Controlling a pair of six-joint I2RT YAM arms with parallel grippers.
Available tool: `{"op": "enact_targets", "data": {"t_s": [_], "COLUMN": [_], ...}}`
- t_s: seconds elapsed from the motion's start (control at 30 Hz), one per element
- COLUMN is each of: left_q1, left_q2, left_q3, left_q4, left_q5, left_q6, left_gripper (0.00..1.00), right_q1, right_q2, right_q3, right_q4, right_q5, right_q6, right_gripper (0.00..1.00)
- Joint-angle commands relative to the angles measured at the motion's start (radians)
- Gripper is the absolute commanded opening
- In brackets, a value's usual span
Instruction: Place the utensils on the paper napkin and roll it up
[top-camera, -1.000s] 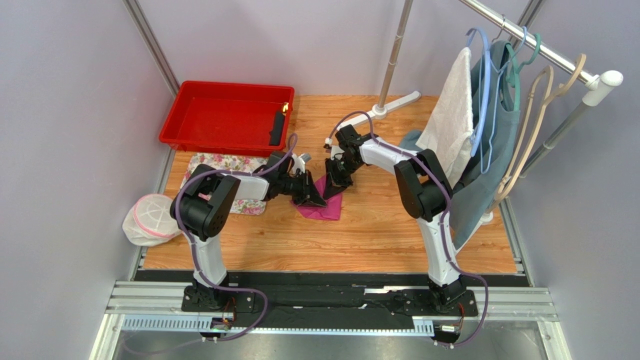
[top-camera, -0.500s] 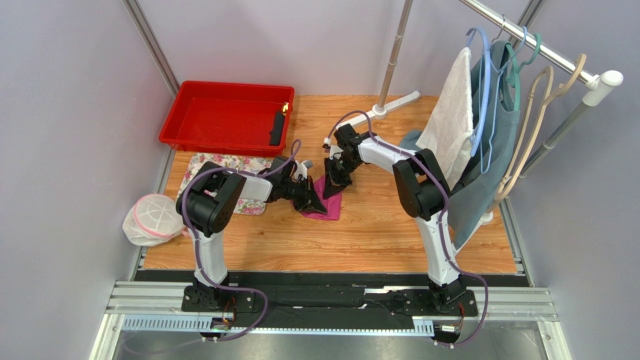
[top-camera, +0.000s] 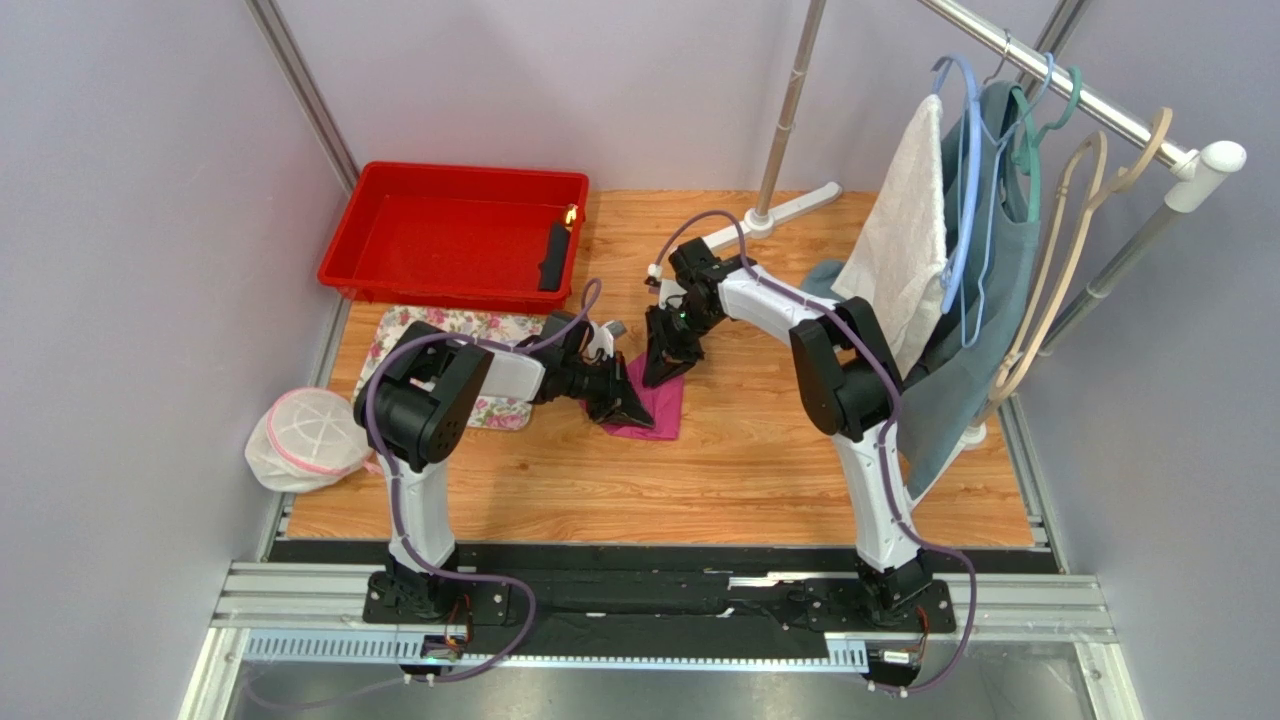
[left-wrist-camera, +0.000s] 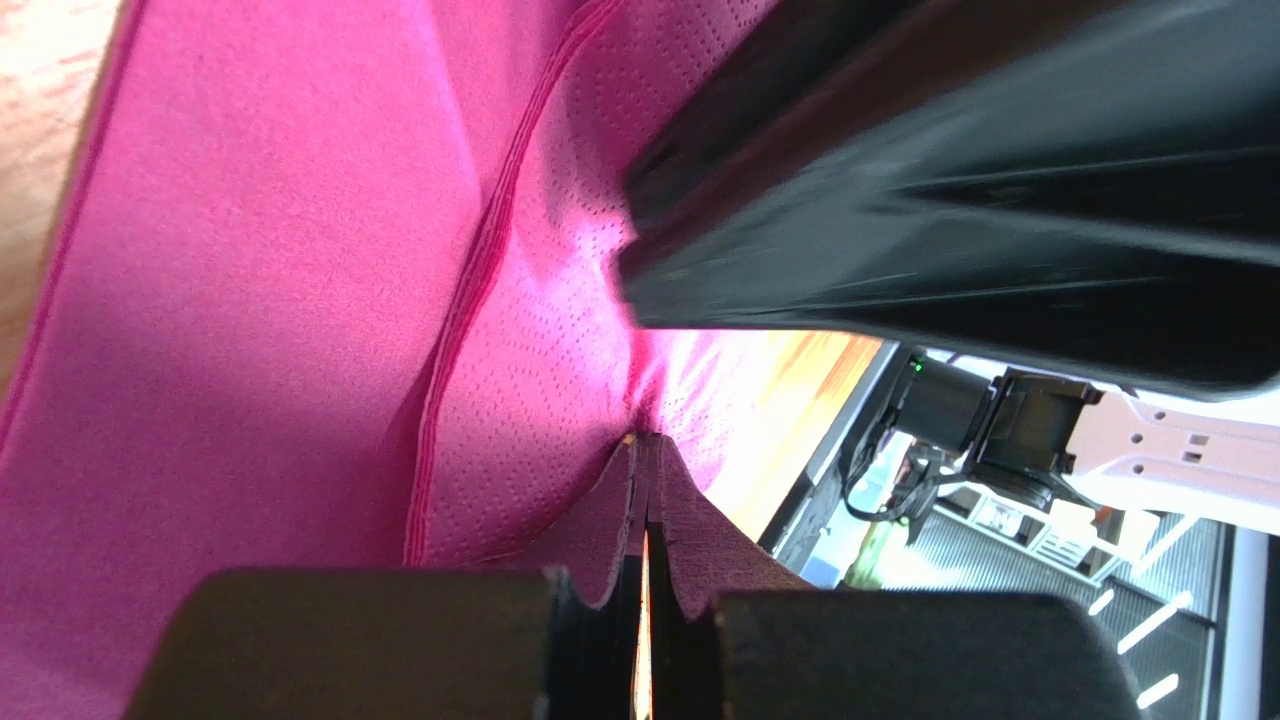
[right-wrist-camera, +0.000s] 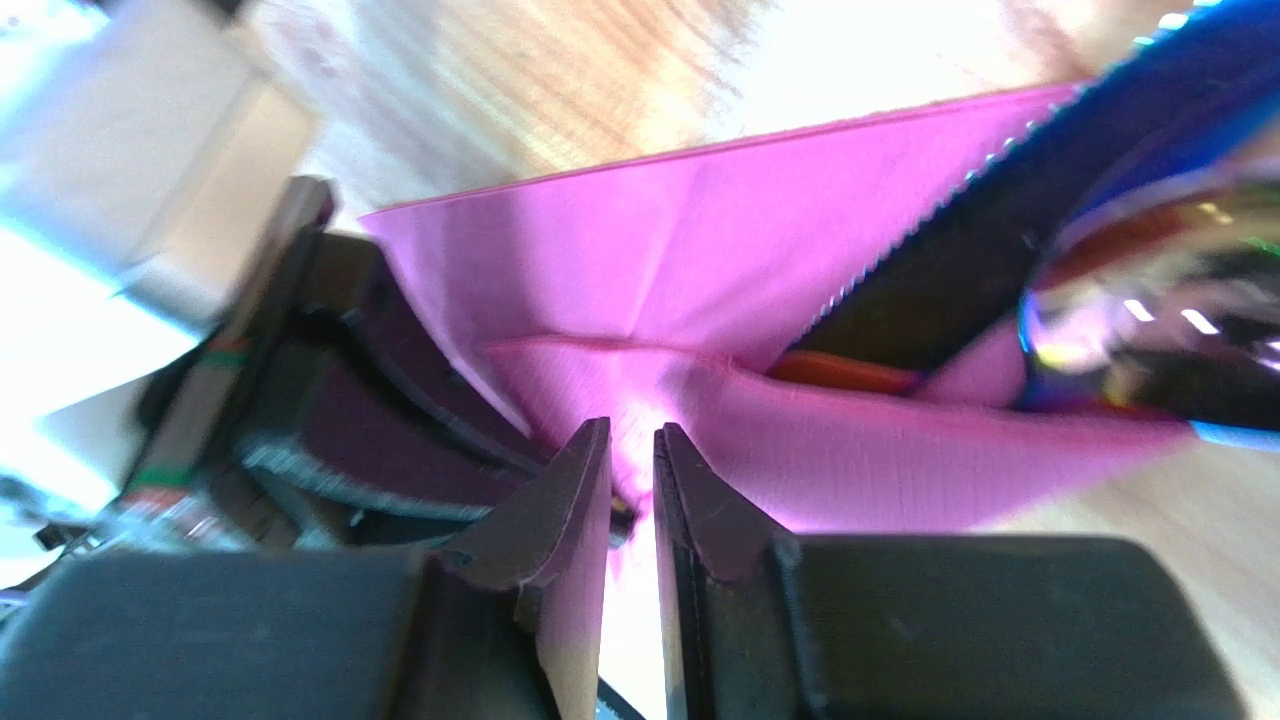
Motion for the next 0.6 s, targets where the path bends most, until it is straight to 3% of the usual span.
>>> {"op": "enact_targets", "data": {"t_s": [0.0, 0.57], "left_q1": [0.007, 0.007], "left_q2": [0.044, 0.052], "left_q3": [-0.003, 0.014], "left_q4": [-0.072, -0.062], "left_q5": [-0.111, -0.11], "left_q6": [0.037, 0.034], "left_gripper": [0.0, 0.0], "right_q1": [-0.011, -0.005], "right_q2": [-0.122, 0.026], "right_q3": [0.026, 0.037], "right_q4": [0.016, 0.03], "right_q5": [0.009, 0.076], "right_q6": [-0.006, -0.015], "right_gripper": [0.21, 0.09]}}
